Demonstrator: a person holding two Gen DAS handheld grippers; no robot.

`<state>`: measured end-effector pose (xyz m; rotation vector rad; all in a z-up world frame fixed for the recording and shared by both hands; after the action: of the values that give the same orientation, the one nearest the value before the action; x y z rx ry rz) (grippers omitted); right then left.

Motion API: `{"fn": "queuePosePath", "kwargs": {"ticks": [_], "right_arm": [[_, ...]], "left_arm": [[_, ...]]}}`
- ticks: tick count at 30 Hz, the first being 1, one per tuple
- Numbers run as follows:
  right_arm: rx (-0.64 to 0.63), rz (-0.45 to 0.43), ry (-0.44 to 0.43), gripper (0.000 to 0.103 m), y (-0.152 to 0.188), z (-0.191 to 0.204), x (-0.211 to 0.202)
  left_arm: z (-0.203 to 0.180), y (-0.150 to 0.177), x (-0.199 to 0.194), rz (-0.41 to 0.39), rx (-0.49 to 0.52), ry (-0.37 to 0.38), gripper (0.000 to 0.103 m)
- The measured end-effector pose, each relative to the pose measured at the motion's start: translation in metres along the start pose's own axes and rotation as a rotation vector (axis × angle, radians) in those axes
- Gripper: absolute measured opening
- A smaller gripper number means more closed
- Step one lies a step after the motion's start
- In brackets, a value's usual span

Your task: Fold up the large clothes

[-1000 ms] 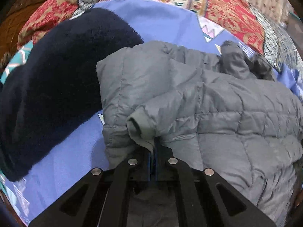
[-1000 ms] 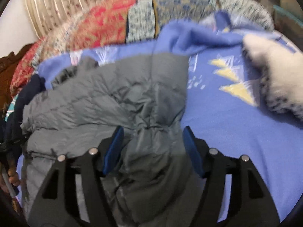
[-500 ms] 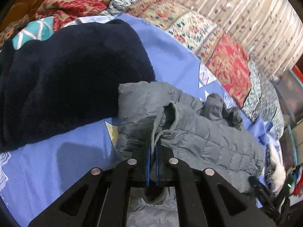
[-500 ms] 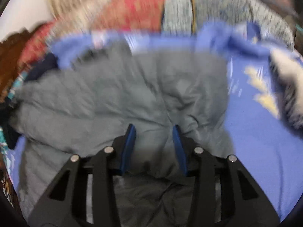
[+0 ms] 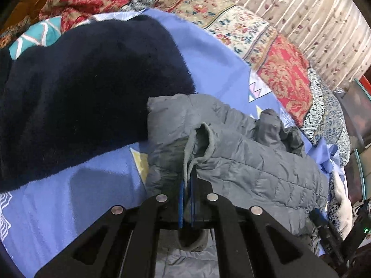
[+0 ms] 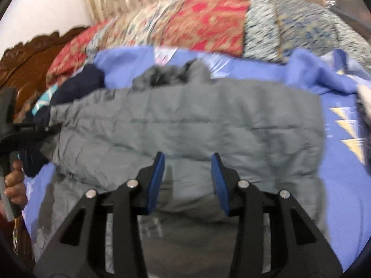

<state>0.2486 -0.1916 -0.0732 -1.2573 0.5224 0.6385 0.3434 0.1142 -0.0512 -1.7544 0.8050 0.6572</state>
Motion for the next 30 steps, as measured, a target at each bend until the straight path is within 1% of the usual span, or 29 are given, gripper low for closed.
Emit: {"fn": "queuePosePath", "kwargs": {"ticks": [1,2,3,4,7,9,11,13,15,17,18,19,20,21,22,25,26,27,29,30], "right_arm": [[-0.001,0.081,-0.006,0.040,0.011,0.005,0.017],[-0.012,0.149,0.019,0.040,0.021,0.007,0.033],[-0.033,0.185,0.052,0.041,0.027,0.007,0.044],[-0.067,0.177,0.078,0.042,0.029,0.010,0.050],[-0.097,0.187,0.108,0.043,0.027,0.015,0.054],[-0.089,0.200,0.104,0.043,0.026,0.014,0.055],[-0.097,0.211,0.107,0.043,0.026,0.013,0.054],[-0.088,0.207,0.103,0.043,0.023,0.016,0.051],[-0.051,0.169,0.079,0.043,0.015,0.011,0.044],[-0.002,0.095,0.056,0.043,0.009,0.006,0.025],[0.025,0.049,0.053,0.043,0.007,0.000,0.013],[0.045,0.018,0.063,0.043,0.006,-0.007,0.004],[0.059,0.000,0.070,0.043,0.005,-0.013,-0.003],[0.079,-0.019,0.082,0.043,0.006,-0.022,-0.011],[0.093,-0.030,0.102,0.043,0.007,-0.031,-0.016],[0.120,-0.036,0.154,0.043,0.009,-0.060,-0.028],[0.130,-0.029,0.164,0.043,0.012,-0.067,-0.029],[0.146,-0.012,0.186,0.043,0.014,-0.078,-0.029],[0.171,0.011,0.193,0.043,0.019,-0.092,-0.026],[0.167,0.038,0.206,0.043,0.023,-0.095,-0.022]], "left_arm": [[0.002,0.000,0.001,0.010,-0.012,0.001,0.028],[0.005,0.000,0.000,0.027,-0.035,0.014,0.028],[0.007,0.000,-0.001,0.042,-0.051,0.035,0.028],[0.009,-0.001,-0.003,0.056,-0.072,0.060,0.028],[0.017,-0.011,-0.015,0.043,-0.116,0.103,0.029],[0.030,-0.023,-0.027,-0.002,-0.154,0.085,0.029],[0.045,-0.037,-0.042,-0.045,-0.228,0.098,0.029],[0.053,-0.045,-0.058,-0.090,-0.271,0.097,0.029],[0.043,-0.048,-0.070,-0.118,-0.213,0.106,0.029],[0.023,-0.043,-0.078,-0.129,-0.106,0.101,0.029],[0.007,-0.034,-0.078,-0.131,-0.031,0.098,0.029],[-0.002,-0.027,-0.077,-0.128,0.010,0.099,0.029],[-0.013,-0.018,-0.074,-0.121,0.060,0.100,0.029],[-0.029,-0.004,-0.066,-0.106,0.134,0.092,0.029],[-0.037,0.006,-0.060,-0.092,0.175,0.085,0.029],[-0.054,0.037,-0.033,-0.030,0.268,0.058,0.029],[-0.057,0.045,-0.023,-0.015,0.297,0.035,0.029],[-0.057,0.050,-0.016,-0.006,0.316,0.013,0.029],[-0.050,0.060,0.005,0.035,0.342,-0.054,0.029],[-0.046,0.064,0.012,0.053,0.341,-0.067,0.029]]}}
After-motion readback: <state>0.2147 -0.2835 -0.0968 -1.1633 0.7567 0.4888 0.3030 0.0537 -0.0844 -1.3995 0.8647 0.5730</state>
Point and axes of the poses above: each gripper's, at about its wrist camera, not at the fingertips, and x roughly the way its jaws point, z to its left, y to its underside, the point moved 6 cm from there along x, roughly the way its jaws point, and after that the axes turned 7 degrees about -z, right-handed, at the moved point
